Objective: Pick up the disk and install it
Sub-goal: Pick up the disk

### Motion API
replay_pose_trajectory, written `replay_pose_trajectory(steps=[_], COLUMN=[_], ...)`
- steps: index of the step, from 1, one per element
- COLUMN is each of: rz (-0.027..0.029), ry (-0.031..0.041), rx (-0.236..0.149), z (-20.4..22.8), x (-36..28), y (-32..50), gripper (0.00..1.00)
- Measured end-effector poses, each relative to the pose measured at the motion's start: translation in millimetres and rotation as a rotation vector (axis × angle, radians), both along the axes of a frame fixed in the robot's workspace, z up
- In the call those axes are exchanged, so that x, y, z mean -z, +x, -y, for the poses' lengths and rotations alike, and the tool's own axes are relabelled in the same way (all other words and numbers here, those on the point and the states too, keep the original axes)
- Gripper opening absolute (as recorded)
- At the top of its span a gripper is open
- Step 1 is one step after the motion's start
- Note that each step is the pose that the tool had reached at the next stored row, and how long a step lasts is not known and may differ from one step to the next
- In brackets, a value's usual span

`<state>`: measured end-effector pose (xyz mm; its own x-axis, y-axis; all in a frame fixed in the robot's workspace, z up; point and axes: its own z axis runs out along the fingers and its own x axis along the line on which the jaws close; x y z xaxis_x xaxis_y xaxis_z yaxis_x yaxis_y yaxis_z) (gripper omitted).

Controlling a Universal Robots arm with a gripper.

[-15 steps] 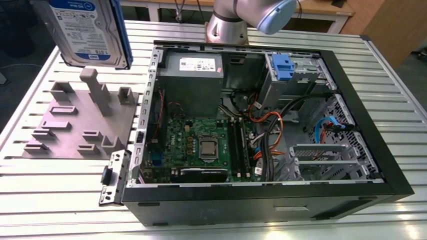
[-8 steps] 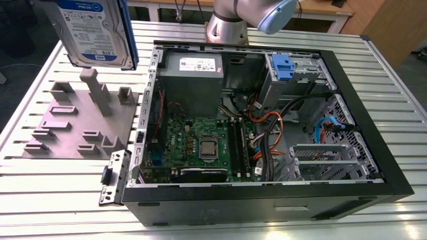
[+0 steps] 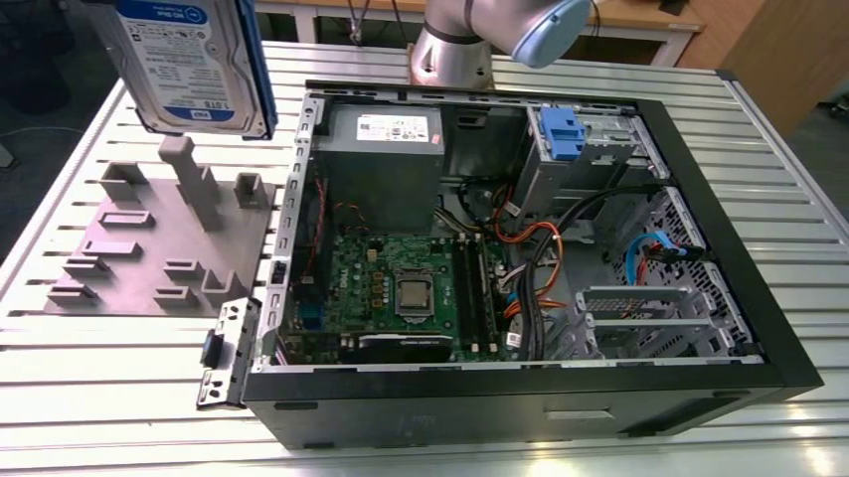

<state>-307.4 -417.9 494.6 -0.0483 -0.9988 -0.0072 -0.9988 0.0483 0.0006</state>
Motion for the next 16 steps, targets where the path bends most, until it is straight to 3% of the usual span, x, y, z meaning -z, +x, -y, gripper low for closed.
replay_pose_trajectory(steps=[16], rz=[0.0000], ry=[0.0000], rx=[0.000], z=[0.0], x=[0.9], y=[13.2], gripper=[0.36])
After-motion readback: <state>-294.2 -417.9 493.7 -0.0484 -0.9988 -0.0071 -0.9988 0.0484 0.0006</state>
